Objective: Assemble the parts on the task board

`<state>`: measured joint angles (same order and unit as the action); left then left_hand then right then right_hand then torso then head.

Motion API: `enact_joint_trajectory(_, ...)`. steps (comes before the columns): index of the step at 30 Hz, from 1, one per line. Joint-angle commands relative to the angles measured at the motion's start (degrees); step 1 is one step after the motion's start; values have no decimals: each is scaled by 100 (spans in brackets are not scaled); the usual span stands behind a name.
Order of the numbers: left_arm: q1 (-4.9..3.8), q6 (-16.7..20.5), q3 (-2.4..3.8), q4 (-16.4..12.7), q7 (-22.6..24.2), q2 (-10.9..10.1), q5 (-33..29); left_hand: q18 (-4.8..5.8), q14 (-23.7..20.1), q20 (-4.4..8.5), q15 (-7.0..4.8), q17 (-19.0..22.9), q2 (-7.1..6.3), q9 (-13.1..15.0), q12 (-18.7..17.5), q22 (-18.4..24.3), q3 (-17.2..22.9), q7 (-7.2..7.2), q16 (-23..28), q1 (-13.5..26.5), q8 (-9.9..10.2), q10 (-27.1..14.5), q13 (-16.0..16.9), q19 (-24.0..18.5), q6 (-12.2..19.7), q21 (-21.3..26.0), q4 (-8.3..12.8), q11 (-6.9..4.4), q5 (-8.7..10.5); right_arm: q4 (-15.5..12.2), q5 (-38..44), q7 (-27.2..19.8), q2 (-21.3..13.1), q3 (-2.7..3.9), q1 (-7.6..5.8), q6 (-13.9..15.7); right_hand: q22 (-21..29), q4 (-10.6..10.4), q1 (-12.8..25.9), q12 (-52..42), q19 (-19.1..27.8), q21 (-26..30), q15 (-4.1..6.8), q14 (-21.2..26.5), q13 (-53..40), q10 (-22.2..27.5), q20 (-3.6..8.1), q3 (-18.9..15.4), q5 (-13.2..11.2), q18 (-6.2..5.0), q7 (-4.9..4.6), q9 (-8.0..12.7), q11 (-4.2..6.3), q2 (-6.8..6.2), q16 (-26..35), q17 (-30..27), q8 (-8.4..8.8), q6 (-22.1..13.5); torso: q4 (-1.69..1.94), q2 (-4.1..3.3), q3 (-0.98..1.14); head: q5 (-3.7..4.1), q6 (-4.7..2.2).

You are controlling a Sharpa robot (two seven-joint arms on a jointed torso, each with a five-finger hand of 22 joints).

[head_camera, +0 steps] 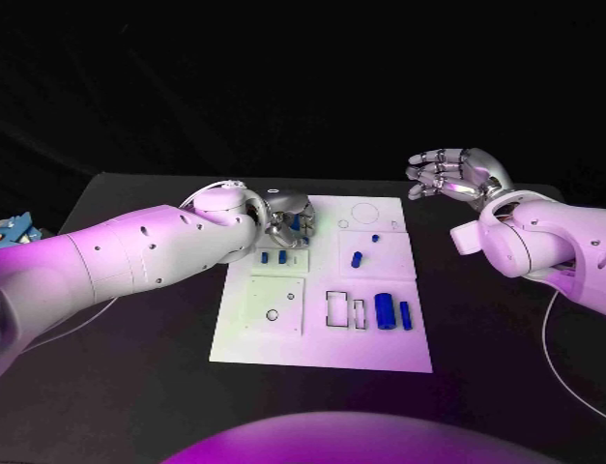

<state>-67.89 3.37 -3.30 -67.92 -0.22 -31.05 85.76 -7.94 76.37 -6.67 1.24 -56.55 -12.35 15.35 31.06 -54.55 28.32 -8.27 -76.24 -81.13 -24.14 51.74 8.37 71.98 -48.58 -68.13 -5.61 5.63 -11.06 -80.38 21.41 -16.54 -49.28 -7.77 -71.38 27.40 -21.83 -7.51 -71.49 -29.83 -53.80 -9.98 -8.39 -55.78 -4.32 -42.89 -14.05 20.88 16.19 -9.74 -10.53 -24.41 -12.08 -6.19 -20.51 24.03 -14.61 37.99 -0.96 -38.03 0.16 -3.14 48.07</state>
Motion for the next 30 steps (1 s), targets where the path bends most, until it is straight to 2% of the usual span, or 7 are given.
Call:
enact_joint_trajectory(1,19,-129,0,21,83,29,-61,56,41,-2,3,7,-57,3,-34,-8,30,-4,-28,-7,18,37,-8,26,-43,-21,1,-9,-17,-10,31,-56,5,2,1,-65,9,11,-3,-24,-50,33,6,-6,7,48,-3,-32,34,-53,-543,6,5,26,22,-1,-32,-28,5,2,0,2,7)
enact_joint_trajectory(12,42,-167,0,73,89,41,-72,54,38,0,0,18,-47,3,-42,-3,65,-9,-33,-19,26,49,-16,17,-54,-20,16,-14,-23,-13,42,-56,16,2,1,-74,9,11,-4,-25,-50,33,7,-6,7,48,-3,-32,34,-53,-543,7,5,26,22,-1,-32,-28,-3,-6,4,5,17)
enact_joint_trajectory(22,52,-162,-1,158,84,109,-71,74,68,12,-34,21,82,15,-31,-123,320,-31,-90,-109,47,185,-34,59,-145,-114,135,-48,-11,-11,41,-58,23,3,1,-77,15,15,-12,-30,-54,35,7,-7,11,49,-3,-32,36,-54,-542,8,6,30,24,0,-35,-28,6,-2,0,15,22)
enact_joint_trajectory(27,60,-176,-1,200,88,152,-57,93,122,7,-53,-21,111,28,-18,-223,395,-25,-133,-114,39,252,-35,115,-209,-188,185,-68,-8,-19,41,-61,26,3,1,-79,15,15,-12,-30,-54,35,7,-7,11,49,-3,-32,36,-54,-542,8,6,30,24,0,-35,-28,-9,-1,7,9,14)
enact_joint_trajectory(30,62,-221,-2,225,96,167,-48,96,163,10,-65,-60,110,31,-24,-246,448,-19,-164,-136,49,294,-43,130,-228,-210,244,-81,-5,-19,41,-60,26,3,1,-77,18,14,-14,-33,-56,36,7,-9,13,49,-2,-32,37,-54,-542,9,6,33,25,0,-37,-28,-10,0,4,18,13)
